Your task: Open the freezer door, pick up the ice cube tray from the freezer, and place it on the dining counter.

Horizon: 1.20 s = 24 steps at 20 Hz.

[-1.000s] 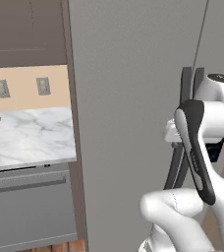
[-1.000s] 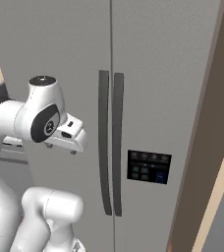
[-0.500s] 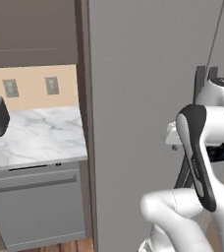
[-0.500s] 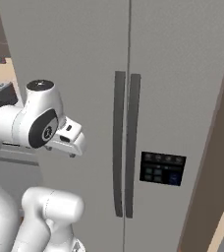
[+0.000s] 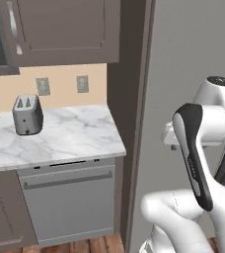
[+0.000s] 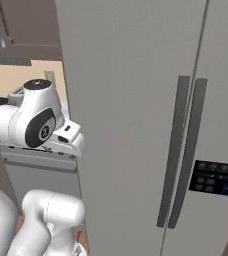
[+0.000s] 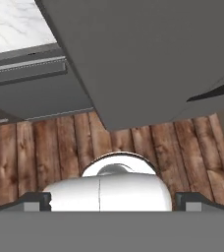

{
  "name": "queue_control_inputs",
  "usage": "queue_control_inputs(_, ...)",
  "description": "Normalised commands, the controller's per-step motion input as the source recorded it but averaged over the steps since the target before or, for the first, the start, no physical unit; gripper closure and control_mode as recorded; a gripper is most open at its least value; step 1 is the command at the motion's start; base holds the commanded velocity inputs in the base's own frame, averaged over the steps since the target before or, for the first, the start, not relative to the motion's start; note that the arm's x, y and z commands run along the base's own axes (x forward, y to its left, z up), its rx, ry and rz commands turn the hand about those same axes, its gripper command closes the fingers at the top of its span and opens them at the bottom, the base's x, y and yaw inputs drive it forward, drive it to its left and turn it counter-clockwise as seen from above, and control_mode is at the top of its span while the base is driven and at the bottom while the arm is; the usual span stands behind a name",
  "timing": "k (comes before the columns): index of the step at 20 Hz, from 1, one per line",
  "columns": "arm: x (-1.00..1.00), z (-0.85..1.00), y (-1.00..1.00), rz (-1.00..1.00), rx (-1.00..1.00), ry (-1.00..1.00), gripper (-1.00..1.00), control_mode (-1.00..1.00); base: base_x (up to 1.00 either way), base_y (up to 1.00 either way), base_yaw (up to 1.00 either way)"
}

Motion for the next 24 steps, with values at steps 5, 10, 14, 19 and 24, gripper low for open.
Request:
queue_control_inputs(5,0.0,0.0,0.0,0.0,0.0,0.0,-1.0,1.0,0.14,-0.48,-0.01)
queue_control_inputs(10,0.0,0.0,0.0,0.0,0.0,0.0,-1.0,1.0,0.0,-1.0,0.0)
queue_control_inputs(14,0.0,0.0,0.0,0.0,0.0,0.0,-1.0,1.0,0.0,-0.7,0.0)
queue_control_inputs(19,0.0,0.0,0.0,0.0,0.0,0.0,-1.0,1.0,0.21,0.01,0.0)
queue_control_inputs(24,0.0,0.0,0.0,0.0,0.0,0.0,-1.0,1.0,0.07,0.35,0.0)
